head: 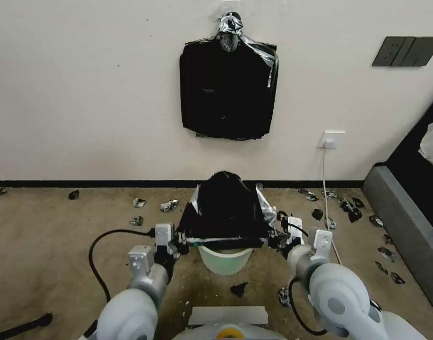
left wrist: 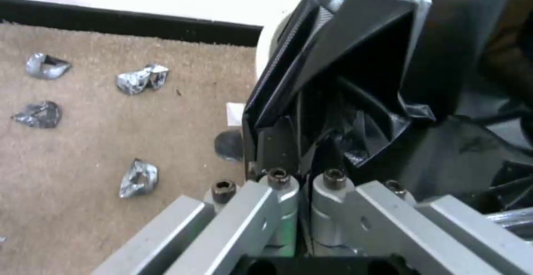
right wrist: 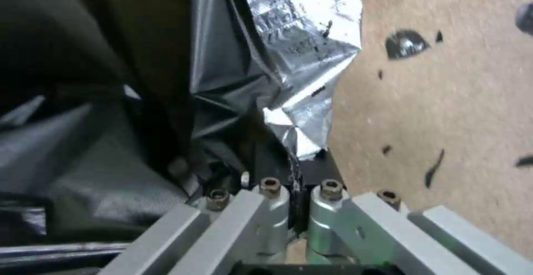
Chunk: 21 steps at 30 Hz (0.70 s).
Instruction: Place a trash bag onto the trash bin.
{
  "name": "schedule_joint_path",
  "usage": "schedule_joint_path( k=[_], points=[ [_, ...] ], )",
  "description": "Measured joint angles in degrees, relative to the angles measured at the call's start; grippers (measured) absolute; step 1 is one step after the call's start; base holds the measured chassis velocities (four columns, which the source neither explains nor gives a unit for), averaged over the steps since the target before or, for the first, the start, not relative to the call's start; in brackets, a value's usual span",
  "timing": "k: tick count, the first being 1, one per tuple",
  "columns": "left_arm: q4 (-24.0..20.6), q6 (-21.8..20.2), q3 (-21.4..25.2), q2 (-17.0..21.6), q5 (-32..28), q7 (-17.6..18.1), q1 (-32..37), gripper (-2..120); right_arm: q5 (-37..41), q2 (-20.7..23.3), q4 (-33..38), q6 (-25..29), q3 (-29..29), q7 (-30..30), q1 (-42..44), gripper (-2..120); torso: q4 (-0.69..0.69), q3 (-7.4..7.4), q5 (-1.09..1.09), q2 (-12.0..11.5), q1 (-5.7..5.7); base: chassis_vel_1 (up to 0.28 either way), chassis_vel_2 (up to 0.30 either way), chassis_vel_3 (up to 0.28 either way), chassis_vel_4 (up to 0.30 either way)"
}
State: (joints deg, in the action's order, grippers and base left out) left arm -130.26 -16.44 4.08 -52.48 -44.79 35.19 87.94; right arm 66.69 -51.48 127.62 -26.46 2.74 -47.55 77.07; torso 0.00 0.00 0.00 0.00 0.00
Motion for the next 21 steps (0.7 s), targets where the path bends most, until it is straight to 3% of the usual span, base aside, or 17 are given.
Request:
schedule_joint_path(
  k=[7,21],
  points=[
    [-1.9,-1.21,0.05,1.89,-0.02,0.99,2.47,0,2.82,0.06,0.34,-4.29,-0.45,-2.45,-0.05,0,0.0,0.0,0.0,0.0,0.0,0.0,0.0,0.0,0.0],
    [3.39,-1.77,0.07,2.02,-0.04,-0.59,1.22,0,6.49,0.5,-7.24,-7.21,-3.47,0.73,-5.21,0,0.0,0.0,0.0,0.0,0.0,0.0,0.0,0.0,0.0]
  ],
)
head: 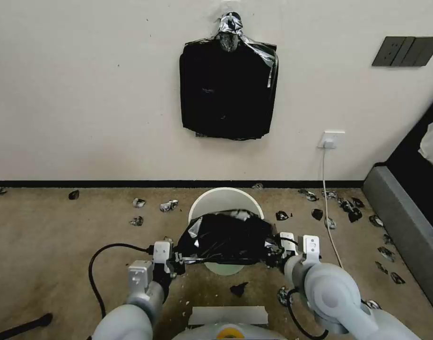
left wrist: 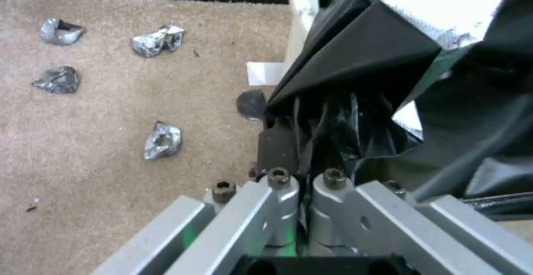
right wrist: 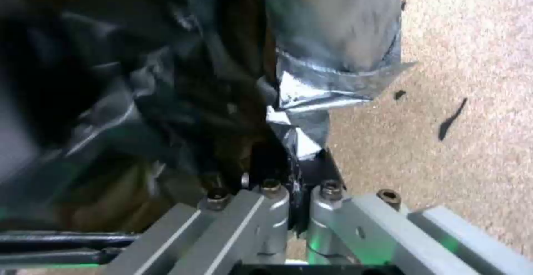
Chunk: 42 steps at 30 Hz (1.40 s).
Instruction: Place a trash bag onto the trash bin.
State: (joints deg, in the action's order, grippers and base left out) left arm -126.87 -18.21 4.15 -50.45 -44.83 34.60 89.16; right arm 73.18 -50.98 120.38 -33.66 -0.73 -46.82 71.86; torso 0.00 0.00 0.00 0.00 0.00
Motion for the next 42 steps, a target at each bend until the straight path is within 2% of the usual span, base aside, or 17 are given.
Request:
schedule_joint_path(
  k=[5,9,19,20,21,23,26,27,29,31,33,34,37,38,41,42],
  points=[
    [2.04,0.07,0.05,-0.05,0.05,-0.34,-0.84,0,-1.11,-0.35,-2.92,0.29,-1.15,1.02,-1.97,0,0.0,0.0,0.0,0.0,0.0,0.0,0.0,0.0,0.0],
    [4.39,2.17,0.5,-0.45,1.4,-1.25,-2.11,0,-4.24,-0.23,-4.69,1.36,-1.36,3.52,-2.57,0,0.0,0.0,0.0,0.0,0.0,0.0,0.0,0.0,0.0],
    [5.47,5.3,1.22,-0.81,3.29,-3.55,-1.6,0,-9.04,0.54,-3.94,3.82,-0.96,7.63,-0.56,0,0.0,0.0,0.0,0.0,0.0,0.0,0.0,0.0,0.0],
    [5.21,5.3,1.31,-0.93,3.3,-3.76,-1.26,1,-9.2,0.79,-3.47,3.92,-0.62,7.82,0.13,4,0.0,0.0,0.0,0.0,0.0,0.0,0.0,0.0,0.0],
    [4.78,5.12,1.4,-1.07,3.36,-3.88,-0.81,7,-9.49,1.09,-2.81,4.01,-0.04,8.04,1.12,10,0.0,0.0,0.0,0.0,0.0,0.0,0.0,0.0,0.0],
    [4.35,4.62,1.55,-1.16,3.42,-3.92,-0.4,10,-9.78,1.38,-2.22,4.08,0.51,8.23,2.0,14,0.0,0.0,0.0,0.0,0.0,0.0,0.0,0.0,0.0],
    [3.1,2.7,2.01,-1.23,4.11,-3.87,0.75,23,-10.45,2.17,-0.3,4.26,2.36,8.82,4.62,29,0.0,0.0,0.0,0.0,0.0,0.0,0.0,0.0,0.0],
    [3.1,2.7,2.01,-1.23,4.11,-3.87,0.75,23,-10.45,2.17,-0.3,4.26,2.36,8.82,4.62,29,0.0,0.0,0.0,0.0,0.0,0.0,0.0,0.0,0.0],
    [2.54,2.0,2.31,-1.18,4.6,-3.76,1.2,33,-10.82,2.54,0.72,4.28,3.27,9.15,5.99,37,0.0,0.0,0.0,0.0,0.0,0.0,0.0,0.0,0.0],
    [2.3,1.79,2.5,-1.05,4.77,-3.71,1.34,36,-11.02,2.69,1.12,4.3,3.64,9.3,6.51,41,0.0,0.0,0.0,0.0,0.0,0.0,0.0,0.0,0.0],
    [1.68,1.43,2.9,-0.58,4.87,-3.68,1.62,49,-11.33,2.91,1.96,4.33,4.49,9.55,7.52,53,0.0,0.0,0.0,0.0,0.0,0.0,0.0,0.0,0.0],
    [1.68,1.43,2.9,-0.58,4.87,-3.68,1.62,49,-11.33,2.91,1.96,4.33,4.49,9.55,7.52,53,0.0,0.0,0.0,0.0,0.0,0.0,0.0,0.0,0.0],
    [1.1,0.77,3.13,-0.05,4.94,-3.69,1.95,64,-11.41,2.94,2.72,4.34,5.19,9.68,8.53,69,0.0,0.0,0.0,0.0,0.0,0.0,0.0,0.0,0.0],
    [1.1,0.77,3.13,-0.05,4.94,-3.69,1.95,64,-11.41,2.94,2.72,4.34,5.19,9.68,8.53,69,0.0,0.0,0.0,0.0,0.0,0.0,0.0,0.0,0.0],
    [0.72,0.68,3.24,0.05,5.36,-3.71,2.6,78,-11.64,2.89,3.78,4.34,5.89,9.87,9.75,84,0.0,0.0,0.0,0.0,0.0,0.0,0.0,0.0,0.0],
    [0.72,0.68,3.24,0.05,5.36,-3.71,2.6,78,-11.64,2.89,3.78,4.34,5.89,9.87,9.75,84,0.0,0.0,0.0,0.0,0.0,0.0,0.0,0.0,0.0]
  ],
)
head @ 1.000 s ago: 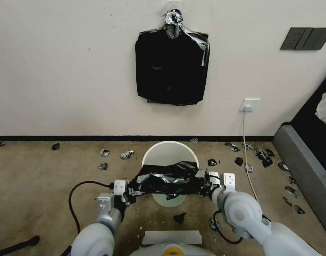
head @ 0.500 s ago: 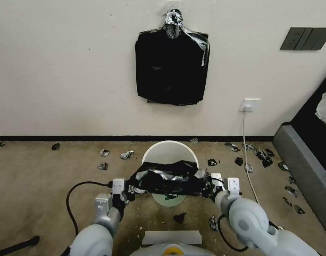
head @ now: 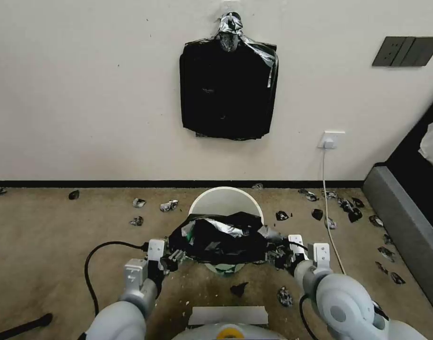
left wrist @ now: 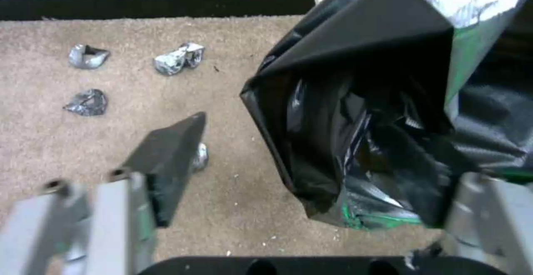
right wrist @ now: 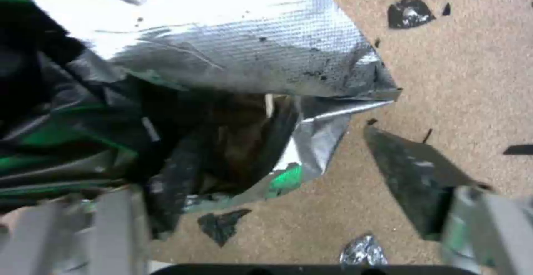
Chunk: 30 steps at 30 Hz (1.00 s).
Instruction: Place a trash bag onto the trash bin.
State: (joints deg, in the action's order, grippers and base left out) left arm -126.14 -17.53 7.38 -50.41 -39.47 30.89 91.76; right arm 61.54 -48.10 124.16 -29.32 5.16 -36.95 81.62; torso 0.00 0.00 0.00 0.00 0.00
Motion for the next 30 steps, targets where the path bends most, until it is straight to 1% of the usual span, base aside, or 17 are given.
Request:
schedule_joint_path(
  k=[2,3,4,7,9,12,15,17,19,21,22,24,25,26,28,29,30],
  points=[
    [-0.39,0.02,0.15,0.12,0.34,-0.02,0.57,86,-0.03,0.09,0.92,0.0,0.63,0.05,1.02,92,0.0,0.0,0.0,0.0,0.0,0.0,0.0,0.0,0.0],
    [-0.78,0.05,0.28,0.19,0.62,-0.05,0.99,93,-0.1,0.27,1.57,0.0,1.11,0.23,1.77,96,0.0,0.0,0.0,0.0,0.0,0.0,0.0,0.0,0.0],
    [-0.78,0.05,0.28,0.19,0.62,-0.05,0.99,93,-0.1,0.27,1.57,0.0,1.11,0.23,1.77,96,0.0,0.0,0.0,0.0,0.0,0.0,0.0,0.0,0.0],
    [-1.6,0.13,0.48,0.47,1.25,-0.29,1.68,99,-0.54,0.8,3.04,0.02,2.39,0.79,3.74,100,0.0,0.0,0.0,0.0,0.0,0.0,0.0,0.0,0.0],
    [-1.93,0.11,0.5,0.82,1.33,-0.94,1.87,100,-0.92,0.94,3.64,0.02,3.02,0.96,4.73,100,0.0,0.0,-0.01,0.0,0.0,0.0,0.0,0.0,0.0],
    [-2.33,0.43,0.3,2.36,2.51,-3.73,2.08,100,-2.22,0.84,5.45,0.15,5.41,1.4,8.82,100,0.0,0.0,0.0,0.0,0.0,0.0,0.0,0.0,0.0],
    [-2.47,1.49,0.33,3.35,3.6,-5.14,2.49,100,-2.93,0.61,6.76,0.38,7.04,2.06,11.52,100,0.02,0.0,0.0,0.0,0.0,0.0,0.0,0.0,0.0],
    [-2.47,1.67,0.37,3.42,3.77,-5.26,2.59,100,-3.04,0.6,6.89,0.43,7.2,2.14,11.79,100,0.02,0.0,0.0,0.0,0.0,0.0,0.0,0.0,0.0],
    [-2.47,3.32,0.95,3.77,5.62,-5.9,3.43,100,-3.88,0.65,7.85,0.76,8.01,2.57,13.17,100,0.0,0.0,-0.01,0.0,0.0,0.0,0.0,0.0,0.0],
    [-2.53,7.05,2.29,4.22,9.31,-7.9,5.75,100,-5.08,0.86,10.22,1.13,10.42,3.6,16.05,100,0.0,0.0,0.0,0.0,0.0,0.0,0.0,0.0,0.0],
    [-2.53,7.05,2.29,4.22,9.31,-7.9,5.75,100,-5.08,0.86,10.22,1.13,10.42,3.6,16.05,100,0.0,0.0,0.0,0.0,0.0,0.0,0.0,0.0,0.0],
    [-3.06,9.76,4.4,3.63,12.93,-10.29,8.65,100,-7.48,1.27,12.05,1.99,14.15,6.99,19.12,100,0.02,0.0,0.0,0.0,0.0,0.0,0.0,0.0,0.0],
    [-3.52,11.23,6.04,2.83,15.19,-11.58,10.69,100,-10.44,2.11,13.02,2.76,17.21,11.25,21.05,100,0.01,-0.01,0.0,0.0,0.0,0.0,0.0,0.0,0.0],
    [-3.52,11.23,6.04,2.83,15.19,-11.58,10.69,100,-10.44,2.11,13.02,2.76,17.21,11.25,21.05,100,0.01,-0.01,0.0,0.0,0.0,0.0,0.0,0.0,0.0],
    [-4.01,12.84,7.78,1.74,17.41,-12.66,12.74,100,-14.01,3.06,13.52,4.12,19.56,15.67,22.46,100,0.01,0.0,-0.01,0.0,0.0,0.0,0.0,0.0,0.0],
    [-4.34,14.42,9.54,0.15,19.39,-13.43,14.19,100,-17.34,4.14,13.71,6.07,21.41,19.71,23.04,100,0.01,0.0,0.0,0.0,0.0,0.0,0.0,0.0,0.0],
    [-4.34,14.42,9.54,0.15,19.39,-13.43,14.19,100,-17.34,4.14,13.71,6.07,21.41,19.71,23.04,100,0.01,0.0,0.0,0.0,0.0,0.0,0.0,0.0,0.0]
  ],
)
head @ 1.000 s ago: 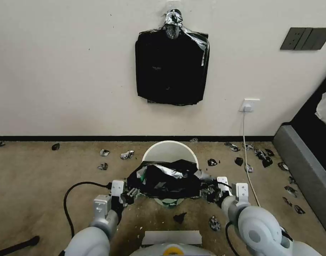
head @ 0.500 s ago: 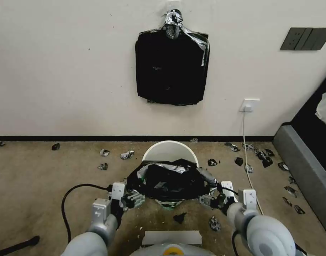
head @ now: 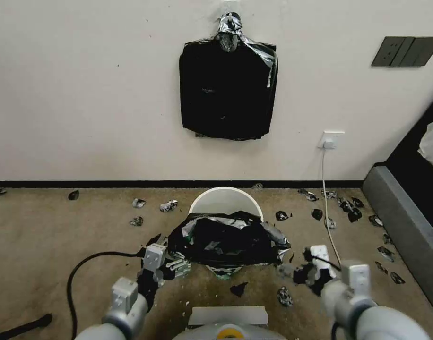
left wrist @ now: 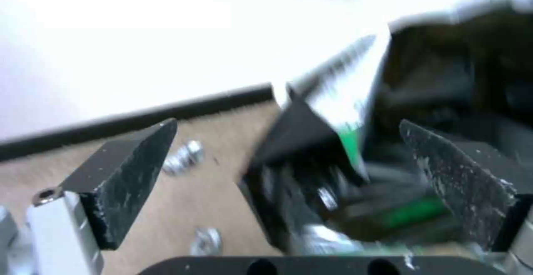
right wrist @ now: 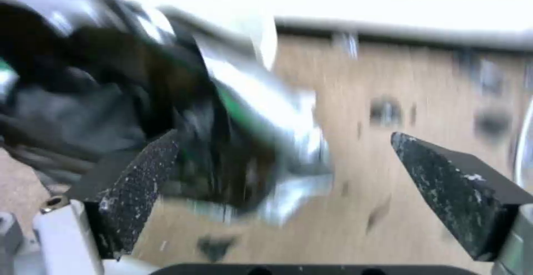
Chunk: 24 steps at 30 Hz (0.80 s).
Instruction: Place a trash bag onto the trash bin.
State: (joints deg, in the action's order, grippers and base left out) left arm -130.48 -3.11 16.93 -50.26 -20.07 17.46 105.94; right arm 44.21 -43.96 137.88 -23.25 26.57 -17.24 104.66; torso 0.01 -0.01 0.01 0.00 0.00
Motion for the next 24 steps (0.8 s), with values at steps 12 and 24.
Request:
schedule_joint_path(
  k=[12,24],
  points=[
    [-0.68,8.7,11.27,-13.39,6.0,-6.46,-0.71,100,11.31,6.68,-10.08,-3.95,-5.95,14.21,-29.08,100,0.0,0.01,0.01,0.0,0.0,0.0,0.0,0.0,0.0],
    [0.42,12.39,14.84,-23.21,15.05,-13.67,2.95,100,6.97,2.3,-39.96,-9.64,-41.54,34.04,-73.12,100,-0.01,0.02,0.0,0.0,0.0,0.0,0.0,0.0,0.0]
  ],
)
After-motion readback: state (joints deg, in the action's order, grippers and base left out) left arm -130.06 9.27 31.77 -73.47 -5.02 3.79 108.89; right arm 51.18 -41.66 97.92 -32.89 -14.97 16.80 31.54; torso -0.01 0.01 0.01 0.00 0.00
